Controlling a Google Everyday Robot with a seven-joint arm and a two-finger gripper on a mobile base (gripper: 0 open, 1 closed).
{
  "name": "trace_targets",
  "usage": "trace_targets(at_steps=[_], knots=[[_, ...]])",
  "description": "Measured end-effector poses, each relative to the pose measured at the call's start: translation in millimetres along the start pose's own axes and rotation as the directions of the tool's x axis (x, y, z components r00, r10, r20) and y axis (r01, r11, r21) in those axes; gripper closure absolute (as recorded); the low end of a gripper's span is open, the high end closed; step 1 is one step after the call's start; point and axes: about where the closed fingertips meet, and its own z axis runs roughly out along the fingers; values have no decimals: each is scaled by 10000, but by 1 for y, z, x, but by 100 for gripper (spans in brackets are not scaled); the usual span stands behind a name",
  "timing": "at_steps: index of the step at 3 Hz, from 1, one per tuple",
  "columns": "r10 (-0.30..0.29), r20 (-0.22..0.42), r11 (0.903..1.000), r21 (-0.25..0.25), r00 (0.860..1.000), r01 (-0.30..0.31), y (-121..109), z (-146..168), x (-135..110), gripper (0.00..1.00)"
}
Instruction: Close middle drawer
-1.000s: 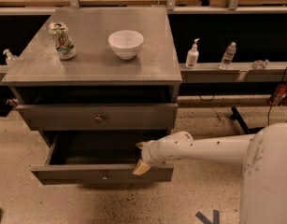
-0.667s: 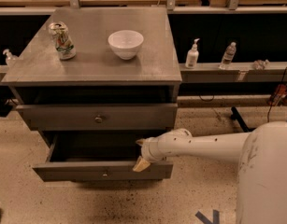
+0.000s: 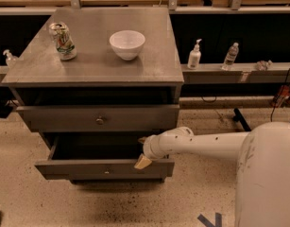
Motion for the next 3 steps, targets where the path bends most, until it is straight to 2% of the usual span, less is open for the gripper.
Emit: trace_targets(at_steps=[2, 3], knots=[[-303, 308, 9995, 80, 9991, 301, 23, -18, -12, 37], [-252, 792, 9995, -169, 9965, 266, 45, -23, -15, 34]])
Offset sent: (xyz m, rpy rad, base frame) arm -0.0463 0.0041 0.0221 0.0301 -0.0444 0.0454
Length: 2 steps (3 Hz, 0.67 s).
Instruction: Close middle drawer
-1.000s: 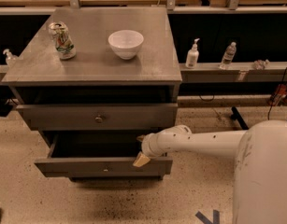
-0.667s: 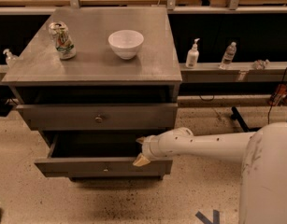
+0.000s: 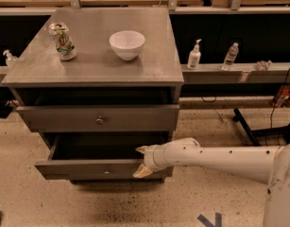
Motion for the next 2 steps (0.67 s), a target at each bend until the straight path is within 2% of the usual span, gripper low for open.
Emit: trace_targets(at_steps=[1, 2], knots=[[-254, 1247, 9992, -279, 9919, 291, 35, -9, -19, 57], [-477, 1925, 9978, -352, 9801, 555, 57, -13, -32, 79]])
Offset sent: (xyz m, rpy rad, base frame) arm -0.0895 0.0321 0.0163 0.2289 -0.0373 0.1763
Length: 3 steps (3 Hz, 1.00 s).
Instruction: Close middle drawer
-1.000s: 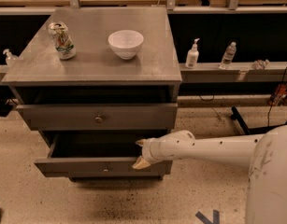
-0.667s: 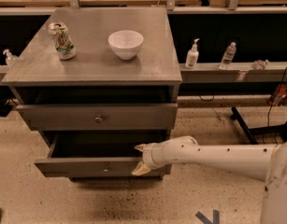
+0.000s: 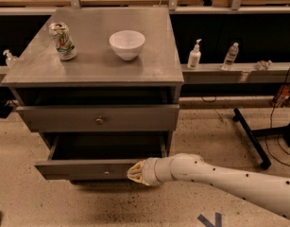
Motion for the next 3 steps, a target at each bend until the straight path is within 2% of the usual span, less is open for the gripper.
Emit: trace_targets(at_steps=[1, 2, 3], knots=[[-194, 648, 9995, 276, 9977, 177, 22, 7, -1, 100], [-194, 648, 9995, 276, 9977, 177, 22, 7, -1, 100], [-264, 879, 9996, 44, 9958, 262, 28, 32, 11, 100]])
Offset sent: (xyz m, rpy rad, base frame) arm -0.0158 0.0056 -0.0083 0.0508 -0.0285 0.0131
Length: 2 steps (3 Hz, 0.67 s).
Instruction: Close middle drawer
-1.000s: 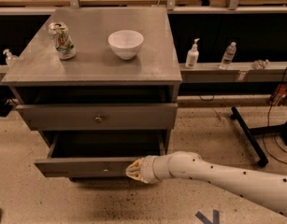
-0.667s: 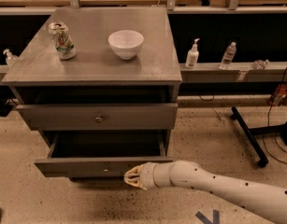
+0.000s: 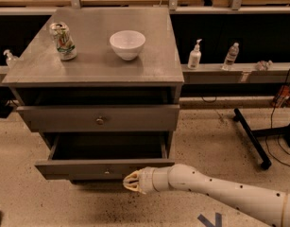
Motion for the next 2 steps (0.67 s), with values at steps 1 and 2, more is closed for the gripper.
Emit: trace_targets(at_steps=[1, 2], knots=[[-18, 411, 9997, -234, 9992, 28, 8, 26, 16, 100], [-11, 578, 9998, -202, 9983, 22, 15, 46, 39, 100]])
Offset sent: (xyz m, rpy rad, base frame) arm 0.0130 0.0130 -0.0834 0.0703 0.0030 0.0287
